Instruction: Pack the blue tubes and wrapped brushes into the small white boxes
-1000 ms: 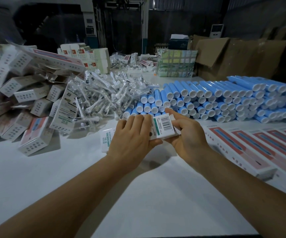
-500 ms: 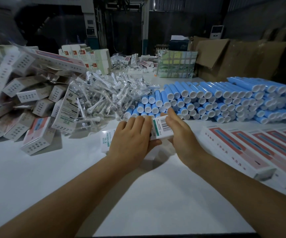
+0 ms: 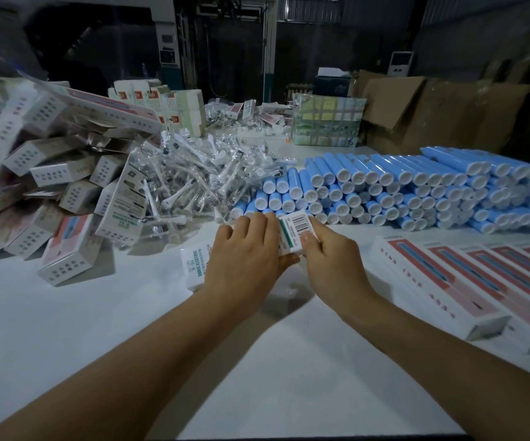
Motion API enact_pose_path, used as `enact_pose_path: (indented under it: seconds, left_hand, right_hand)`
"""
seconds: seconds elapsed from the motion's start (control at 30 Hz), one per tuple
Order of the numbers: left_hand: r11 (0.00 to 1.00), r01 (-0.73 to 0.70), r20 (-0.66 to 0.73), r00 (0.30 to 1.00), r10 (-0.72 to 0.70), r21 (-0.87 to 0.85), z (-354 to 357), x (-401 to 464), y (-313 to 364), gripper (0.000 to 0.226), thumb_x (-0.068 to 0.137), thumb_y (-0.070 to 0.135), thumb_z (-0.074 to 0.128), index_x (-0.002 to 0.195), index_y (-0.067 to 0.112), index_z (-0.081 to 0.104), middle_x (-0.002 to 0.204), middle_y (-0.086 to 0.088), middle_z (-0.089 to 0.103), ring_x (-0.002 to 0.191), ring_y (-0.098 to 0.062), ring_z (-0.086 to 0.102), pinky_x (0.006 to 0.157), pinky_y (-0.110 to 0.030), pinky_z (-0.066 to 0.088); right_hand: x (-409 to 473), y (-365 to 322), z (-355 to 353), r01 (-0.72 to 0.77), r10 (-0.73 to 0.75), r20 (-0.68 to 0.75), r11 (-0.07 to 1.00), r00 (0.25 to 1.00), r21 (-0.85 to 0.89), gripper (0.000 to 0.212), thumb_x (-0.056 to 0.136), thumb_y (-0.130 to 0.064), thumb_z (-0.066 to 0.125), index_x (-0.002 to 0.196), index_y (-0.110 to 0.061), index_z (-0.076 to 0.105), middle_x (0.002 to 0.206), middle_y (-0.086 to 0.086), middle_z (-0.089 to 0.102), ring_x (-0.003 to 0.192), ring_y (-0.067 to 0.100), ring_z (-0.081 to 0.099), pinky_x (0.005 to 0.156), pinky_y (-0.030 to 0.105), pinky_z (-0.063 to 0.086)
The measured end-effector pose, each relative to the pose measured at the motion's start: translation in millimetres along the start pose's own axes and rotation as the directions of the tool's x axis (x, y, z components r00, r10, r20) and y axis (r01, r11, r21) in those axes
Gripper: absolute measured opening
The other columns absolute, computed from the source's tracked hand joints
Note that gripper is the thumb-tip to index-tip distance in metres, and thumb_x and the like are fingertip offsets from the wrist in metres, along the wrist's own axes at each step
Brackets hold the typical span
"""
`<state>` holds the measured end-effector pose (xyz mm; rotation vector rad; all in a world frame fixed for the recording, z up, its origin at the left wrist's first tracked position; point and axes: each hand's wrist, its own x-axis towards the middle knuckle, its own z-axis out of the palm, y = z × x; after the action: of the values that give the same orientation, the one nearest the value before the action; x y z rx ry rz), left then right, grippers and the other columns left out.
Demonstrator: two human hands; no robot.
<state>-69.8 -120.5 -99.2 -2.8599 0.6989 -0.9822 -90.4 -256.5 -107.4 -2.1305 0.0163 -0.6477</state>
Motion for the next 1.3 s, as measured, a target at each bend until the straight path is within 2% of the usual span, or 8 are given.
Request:
enact_pose_path:
  seconds: [0.3,0.5,0.67,0.73,0.8,0.9,1.1,1.3]
  left_hand:
    - [0.991,0.054,-0.025,0.998,-0.058,-0.12,-1.4,3.9,-4.7,0.075,0.089,0.062,0.024,0.116,0.002,0.057,0.1,-0.012,0.061,0.087,-0.03,0.059,0.069,-0.038,0.044]
    - [0.99,0.118,0.015,0.993,-0.117,-0.072,6.7,6.8,-5.9,0.073,0.089,0.065,0.021,0.127,0.008,0.046,0.114,-0.006,0.054,0.101,-0.025,0.053,0.076,-0.033,0.037]
    - [0.931,0.181,-0.024,0.98,-0.198,-0.317,-2.4,16.0,-10.4,0.059,0.09,0.064,0.024,0.114,0.014,0.046,0.107,-0.003,0.05,0.095,-0.023,0.051,0.07,-0.031,0.032]
    - [0.647,0.193,-0.041,0.944,-0.328,-0.737,-15.7,23.1,-12.3,0.047,0.095,0.059,0.028,0.097,0.019,0.052,0.091,0.001,0.053,0.082,-0.012,0.053,0.064,-0.028,0.035]
    - [0.019,0.199,0.162,0.846,-0.508,-0.98,-29.1,27.8,-17.6,0.039,0.099,0.053,0.027,0.089,0.028,0.055,0.079,0.007,0.065,0.073,-0.002,0.062,0.063,-0.026,0.043]
    - [-0.677,0.172,0.541,0.75,-0.381,-0.715,-26.1,31.4,-23.1,0.045,0.1,0.049,0.03,0.122,0.021,0.057,0.107,-0.003,0.071,0.099,-0.019,0.066,0.086,-0.046,0.05]
    - [-0.843,0.183,0.683,0.682,-0.262,-0.506,-23.1,25.8,-11.1,0.053,0.099,0.049,0.031,0.125,0.01,0.055,0.119,-0.019,0.063,0.106,-0.034,0.061,0.083,-0.047,0.051]
    - [-0.736,0.266,0.646,0.706,-0.291,-0.623,-18.6,23.2,-12.3,0.057,0.098,0.055,0.029,0.123,0.012,0.057,0.112,-0.014,0.067,0.106,-0.029,0.064,0.09,-0.045,0.051]
  right_hand:
    - [1.4,-4.2,-0.1,-0.065,0.07,-0.013,0.969,0.997,0.238,0.032,0.097,-0.021,0.051,0.125,-0.014,0.062,0.102,-0.007,0.07,0.098,0.013,0.065,0.091,0.041,0.052]
    - [-2.9,-1.9,3.9,0.061,-0.042,-0.136,0.989,0.99,0.138,0.031,0.093,-0.009,0.057,0.123,-0.009,0.064,0.103,-0.016,0.06,0.099,0.0,0.057,0.078,0.001,0.042]
    - [2.2,-9.4,-0.6,0.03,-0.028,-0.01,0.944,1.0,0.327,0.041,0.098,-0.017,0.05,0.137,-0.026,0.049,0.126,-0.009,0.056,0.113,0.001,0.054,0.094,0.025,0.05]
    - [1.2,-13.0,-1.9,0.088,-0.093,-0.005,0.921,0.996,0.38,0.042,0.098,-0.019,0.049,0.136,-0.036,0.043,0.124,-0.011,0.054,0.101,-0.01,0.054,0.079,0.01,0.048]
    - [-1.0,-15.5,-3.0,0.116,-0.137,0.028,0.918,0.99,0.379,0.039,0.097,-0.024,0.05,0.129,-0.045,0.041,0.119,-0.014,0.052,0.098,-0.015,0.051,0.074,0.002,0.042]
    - [-5.6,-18.3,-0.1,0.135,-0.178,0.15,0.957,0.973,0.258,0.048,0.086,-0.051,0.048,0.132,-0.053,0.035,0.116,-0.019,0.047,0.102,-0.012,0.048,0.075,0.006,0.045]
    - [-6.0,-17.0,10.0,0.235,-0.24,0.177,0.971,0.954,0.049,0.065,0.084,-0.035,0.068,0.142,-0.038,0.039,0.11,-0.008,0.038,0.116,0.01,0.04,0.097,0.032,0.048]
    - [-4.0,-18.4,7.7,0.286,-0.274,0.138,0.956,0.952,-0.073,0.065,0.086,-0.037,0.066,0.144,-0.036,0.038,0.1,-0.008,0.035,0.104,0.011,0.04,0.087,0.024,0.047]
